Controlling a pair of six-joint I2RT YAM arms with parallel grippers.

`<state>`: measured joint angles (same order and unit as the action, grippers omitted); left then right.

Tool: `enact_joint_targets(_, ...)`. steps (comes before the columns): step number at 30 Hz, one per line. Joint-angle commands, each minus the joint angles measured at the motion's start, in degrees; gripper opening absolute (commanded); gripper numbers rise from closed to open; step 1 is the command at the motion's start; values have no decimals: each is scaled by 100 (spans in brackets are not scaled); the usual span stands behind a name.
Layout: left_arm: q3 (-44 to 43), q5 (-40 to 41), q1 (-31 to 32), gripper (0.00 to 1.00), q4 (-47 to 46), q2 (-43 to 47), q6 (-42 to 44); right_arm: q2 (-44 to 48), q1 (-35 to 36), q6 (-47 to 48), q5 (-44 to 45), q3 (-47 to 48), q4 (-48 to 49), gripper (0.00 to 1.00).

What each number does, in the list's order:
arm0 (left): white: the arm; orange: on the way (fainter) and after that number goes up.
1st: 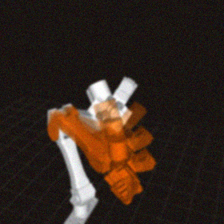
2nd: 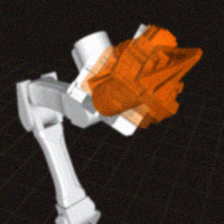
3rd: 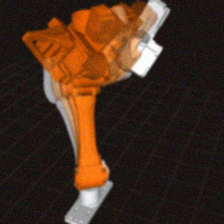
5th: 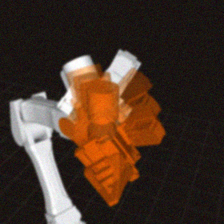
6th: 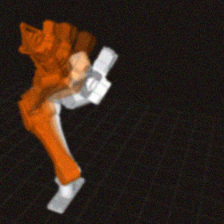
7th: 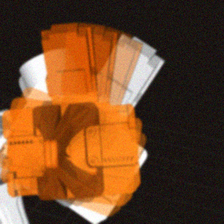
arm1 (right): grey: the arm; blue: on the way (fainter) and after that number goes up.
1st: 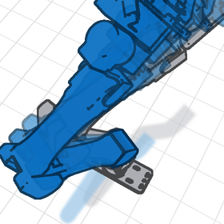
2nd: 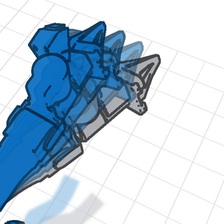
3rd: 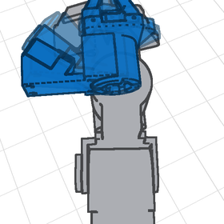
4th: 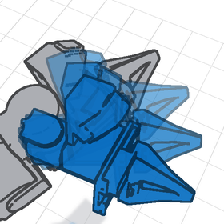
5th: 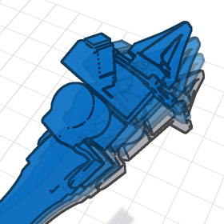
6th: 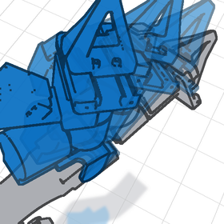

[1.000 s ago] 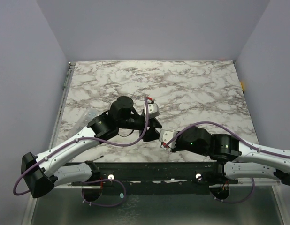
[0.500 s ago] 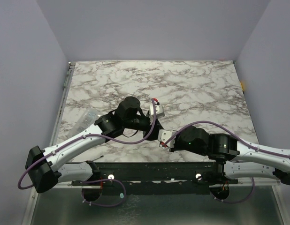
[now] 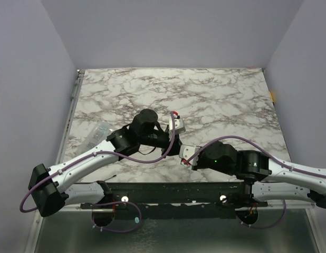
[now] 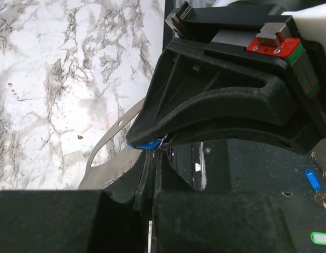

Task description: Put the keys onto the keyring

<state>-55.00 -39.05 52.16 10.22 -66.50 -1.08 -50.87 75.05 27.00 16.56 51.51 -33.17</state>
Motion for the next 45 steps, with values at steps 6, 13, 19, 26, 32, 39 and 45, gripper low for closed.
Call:
enact_joint_targets(6, 209, 80, 7, 0, -515, 354, -223, 518, 38, -175, -93, -245, 1523, 1)
enact_joint_targets(13, 473, 103, -35, 0, -1355, 719, -664, 974, 39, -596, -359, -1037, 3165, 1)
enact_joint_targets(19, 705, 199, -87, 0, -2009, 915, -1033, 975, 39, -815, -627, -1255, 3774, 1)
enact_joint_targets(26, 796, 290, -108, 0, -2037, 956, -972, 999, 37, -800, -793, -1198, 3669, 1)
enact_joint_targets(32, 792, 310, -124, 26, -1816, 1033, -772, 1011, 42, -733, -800, -1079, 3327, 1)
enact_joint_targets(39, 816, 401, -174, 59, -1588, 1207, -544, 925, 40, -621, -751, -907, 2676, 1)
enact_joint_targets(45, 835, 122, -316, 73, -1452, 1429, -337, 742, 39, -502, -435, -599, 1788, 1)
